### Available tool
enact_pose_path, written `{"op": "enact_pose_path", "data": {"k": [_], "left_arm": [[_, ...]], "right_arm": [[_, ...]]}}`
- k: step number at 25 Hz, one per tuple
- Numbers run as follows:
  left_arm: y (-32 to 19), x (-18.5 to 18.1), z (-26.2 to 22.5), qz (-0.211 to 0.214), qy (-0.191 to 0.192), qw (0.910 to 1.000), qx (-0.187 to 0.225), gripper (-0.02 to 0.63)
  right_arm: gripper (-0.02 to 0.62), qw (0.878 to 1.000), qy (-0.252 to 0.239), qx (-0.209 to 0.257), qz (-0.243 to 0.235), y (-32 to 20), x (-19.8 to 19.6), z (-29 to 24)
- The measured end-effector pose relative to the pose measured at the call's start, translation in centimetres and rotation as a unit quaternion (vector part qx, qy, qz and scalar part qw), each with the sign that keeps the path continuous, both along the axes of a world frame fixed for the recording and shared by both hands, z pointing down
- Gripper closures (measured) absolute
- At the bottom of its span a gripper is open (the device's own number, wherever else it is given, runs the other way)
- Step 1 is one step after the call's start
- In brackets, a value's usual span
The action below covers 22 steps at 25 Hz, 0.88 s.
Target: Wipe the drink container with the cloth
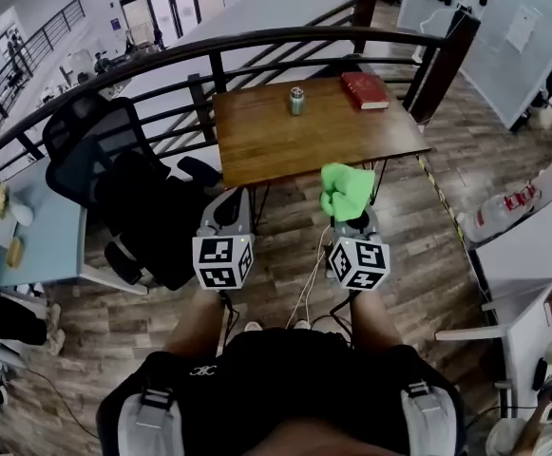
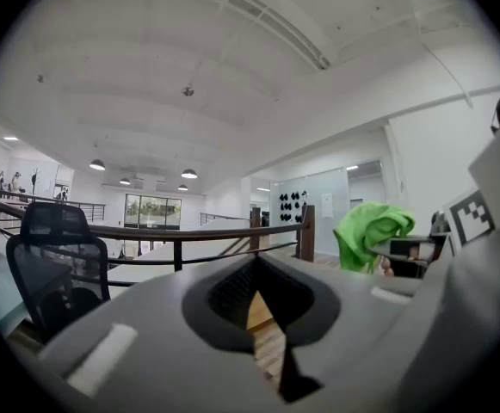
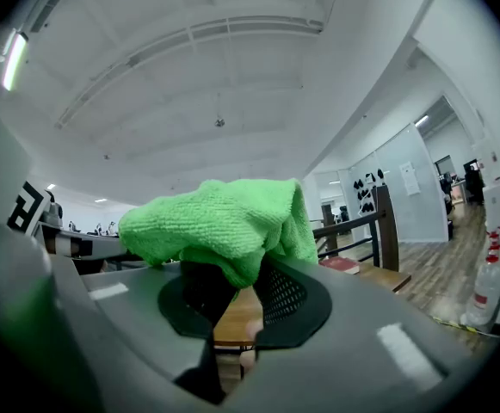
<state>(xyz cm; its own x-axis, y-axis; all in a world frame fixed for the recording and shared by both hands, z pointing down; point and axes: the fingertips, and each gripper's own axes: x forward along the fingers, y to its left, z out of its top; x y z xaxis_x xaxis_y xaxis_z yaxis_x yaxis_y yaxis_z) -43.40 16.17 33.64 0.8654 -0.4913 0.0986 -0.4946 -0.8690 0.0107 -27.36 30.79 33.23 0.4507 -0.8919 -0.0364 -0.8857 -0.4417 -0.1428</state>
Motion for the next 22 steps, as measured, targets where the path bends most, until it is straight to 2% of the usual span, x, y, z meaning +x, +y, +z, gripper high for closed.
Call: {"op": "enact_pose_path", "data": {"k": [7,16,22], "left_arm": [[0.6,1.7,0.1,-0.007,0.003,1.0000,0.000,0.554],[3.2,5.9,0.0,-0.017,0.009,0.9998,0.010,0.554],[4.2,7.4,0.8,-0.028,0.010,0.9996,-0.001,0.554]], "right_arm": [[0.537,1.000,0.006,-0.003,-0.003,0.6,1.9,-0.1],[0.537,1.000,0.010,-0.003,-0.009,3.3,5.8,-0.1],[0.537,1.000,0.010,-0.003,-0.012,4.5,7.6,0.4]]}}
